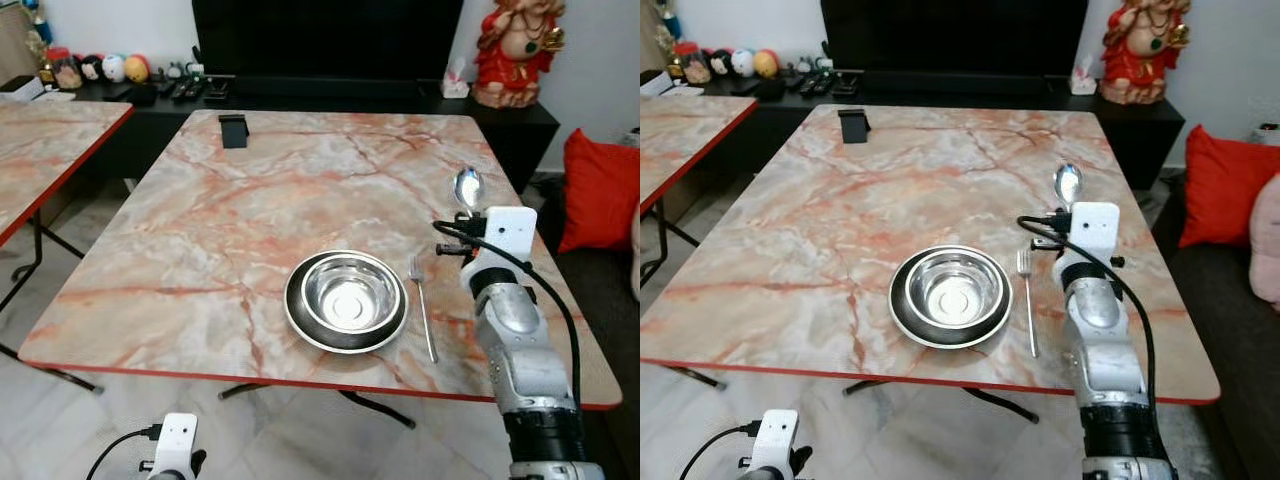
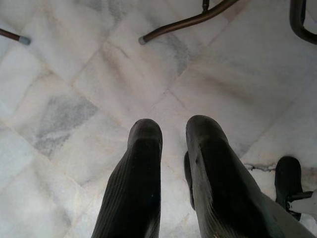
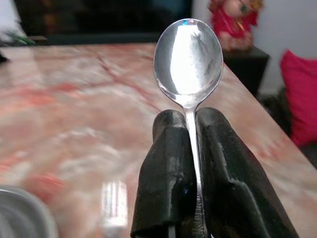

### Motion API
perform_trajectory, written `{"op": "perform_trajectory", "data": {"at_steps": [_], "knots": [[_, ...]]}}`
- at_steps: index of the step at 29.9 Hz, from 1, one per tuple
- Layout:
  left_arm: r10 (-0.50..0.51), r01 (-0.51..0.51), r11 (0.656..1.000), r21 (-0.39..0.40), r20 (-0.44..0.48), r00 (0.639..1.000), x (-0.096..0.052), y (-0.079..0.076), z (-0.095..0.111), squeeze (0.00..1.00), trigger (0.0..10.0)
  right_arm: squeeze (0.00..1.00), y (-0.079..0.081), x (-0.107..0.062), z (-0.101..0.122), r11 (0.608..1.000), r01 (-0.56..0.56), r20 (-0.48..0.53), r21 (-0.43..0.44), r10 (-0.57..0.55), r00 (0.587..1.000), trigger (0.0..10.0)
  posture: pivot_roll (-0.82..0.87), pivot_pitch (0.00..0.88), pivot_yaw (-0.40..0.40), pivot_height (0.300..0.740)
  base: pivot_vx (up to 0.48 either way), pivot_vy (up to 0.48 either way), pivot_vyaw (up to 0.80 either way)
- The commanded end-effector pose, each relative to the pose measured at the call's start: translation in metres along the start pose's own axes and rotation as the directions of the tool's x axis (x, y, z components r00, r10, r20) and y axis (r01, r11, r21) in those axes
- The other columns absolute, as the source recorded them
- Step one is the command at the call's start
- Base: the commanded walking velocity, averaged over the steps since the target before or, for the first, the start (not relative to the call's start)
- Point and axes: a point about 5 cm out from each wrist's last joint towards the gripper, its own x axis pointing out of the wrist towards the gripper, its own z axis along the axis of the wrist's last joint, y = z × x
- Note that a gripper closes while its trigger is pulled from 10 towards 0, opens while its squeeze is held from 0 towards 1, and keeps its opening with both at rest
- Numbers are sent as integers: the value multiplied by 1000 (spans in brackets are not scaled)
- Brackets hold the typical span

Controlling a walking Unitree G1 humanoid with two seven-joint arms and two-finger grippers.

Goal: Setting the table

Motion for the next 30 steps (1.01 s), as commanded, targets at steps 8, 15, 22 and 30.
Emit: {"op": "perform_trajectory", "data": {"at_steps": [8,15,22,30], "knots": [[-14,13,1000,-5,-19,1000,0,-2,-3,0,10000,0,11,-1,-14,989,-57,-141,134,76,987,10000,-39,0,1,740,0,0,0],[-15,15,1000,-8,-20,1000,0,-3,-3,0,10000,0,9,-6,-30,989,-31,-207,144,61,976,10000,-42,0,-3,740,0,0,0],[-11,11,1000,-10,-18,1000,0,-2,-2,0,10000,0,10,-9,-39,994,-42,-233,102,65,970,10000,-36,0,-4,740,0,0,0],[-6,6,1000,-5,-17,1000,0,0,-2,0,10000,0,15,-14,-54,988,-58,-240,142,92,966,10000,-33,0,4,740,0,0,0]]}}
